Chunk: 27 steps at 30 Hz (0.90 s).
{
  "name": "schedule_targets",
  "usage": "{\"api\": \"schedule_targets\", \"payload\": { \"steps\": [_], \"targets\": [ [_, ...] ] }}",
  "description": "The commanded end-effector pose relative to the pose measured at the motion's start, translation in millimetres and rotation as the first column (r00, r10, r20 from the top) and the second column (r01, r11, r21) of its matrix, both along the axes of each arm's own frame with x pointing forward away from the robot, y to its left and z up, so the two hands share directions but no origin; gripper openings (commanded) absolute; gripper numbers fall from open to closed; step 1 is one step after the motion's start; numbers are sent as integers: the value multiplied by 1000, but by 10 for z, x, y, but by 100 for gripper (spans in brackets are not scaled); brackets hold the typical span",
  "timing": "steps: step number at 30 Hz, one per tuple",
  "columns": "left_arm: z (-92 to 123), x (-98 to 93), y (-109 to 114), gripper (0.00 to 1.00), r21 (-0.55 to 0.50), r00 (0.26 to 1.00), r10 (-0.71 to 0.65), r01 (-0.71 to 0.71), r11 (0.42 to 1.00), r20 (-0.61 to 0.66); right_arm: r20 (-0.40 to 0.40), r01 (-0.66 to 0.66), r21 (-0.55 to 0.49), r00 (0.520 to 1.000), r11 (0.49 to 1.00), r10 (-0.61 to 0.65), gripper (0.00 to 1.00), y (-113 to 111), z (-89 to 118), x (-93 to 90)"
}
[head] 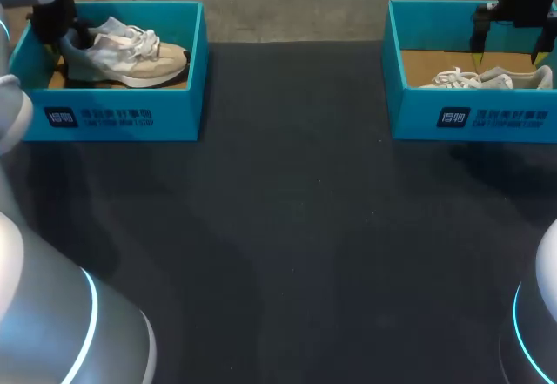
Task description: Take the shoe out of the shoebox, open the shoe tongue, remove and reinsert the insole, then place the shoe into the shoebox
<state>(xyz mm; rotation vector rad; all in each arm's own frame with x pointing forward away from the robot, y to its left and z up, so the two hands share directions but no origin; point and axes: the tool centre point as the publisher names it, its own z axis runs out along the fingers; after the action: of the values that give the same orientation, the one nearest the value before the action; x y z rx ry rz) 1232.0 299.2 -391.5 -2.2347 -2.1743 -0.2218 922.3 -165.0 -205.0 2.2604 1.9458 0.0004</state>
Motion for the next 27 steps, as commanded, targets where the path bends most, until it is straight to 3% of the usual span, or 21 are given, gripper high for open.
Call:
{"api": "schedule_targets", "payload": {
  "steps": [1, 3, 4, 8, 10, 11, 27],
  "targets": [
    [-144, 158, -32, 66, 6, 981, 14, -13, 1000, -195, 0, 1, -1, 1000, 1000, -1, 100, 4, -2, 1],
    [-174, 171, -44, 60, 7, 980, 14, -13, 1000, -197, 0, 1, -1, 1000, 1000, -1, 100, 4, -2, 1],
    [-203, 182, -52, 51, 12, 979, 14, -12, 1000, -203, 0, 1, -1, 1000, 1000, -1, 100, 4, -2, 1],
    [-248, 195, -47, 40, 16, 976, 12, -8, 1000, -218, 0, 1, -1, 1000, 1000, -1, 100, 4, -2, 1],
    [-243, 191, -35, 22, 15, 976, 13, -10, 1000, -219, 0, 1, -1, 1000, 1000, -1, 100, 4, -2, 1],
    [-227, 190, -23, 2, 8, 975, 13, -11, 1000, -221, 0, 1, -1, 1000, 1000, -1, 100, 4, -2, 1],
    [313, 70, -45, 0, -6, 982, -61, 61, 998, -181, 0, 1, -1, 1000, 1000, -1, 100, 4, -2, 1]
  ]
}}
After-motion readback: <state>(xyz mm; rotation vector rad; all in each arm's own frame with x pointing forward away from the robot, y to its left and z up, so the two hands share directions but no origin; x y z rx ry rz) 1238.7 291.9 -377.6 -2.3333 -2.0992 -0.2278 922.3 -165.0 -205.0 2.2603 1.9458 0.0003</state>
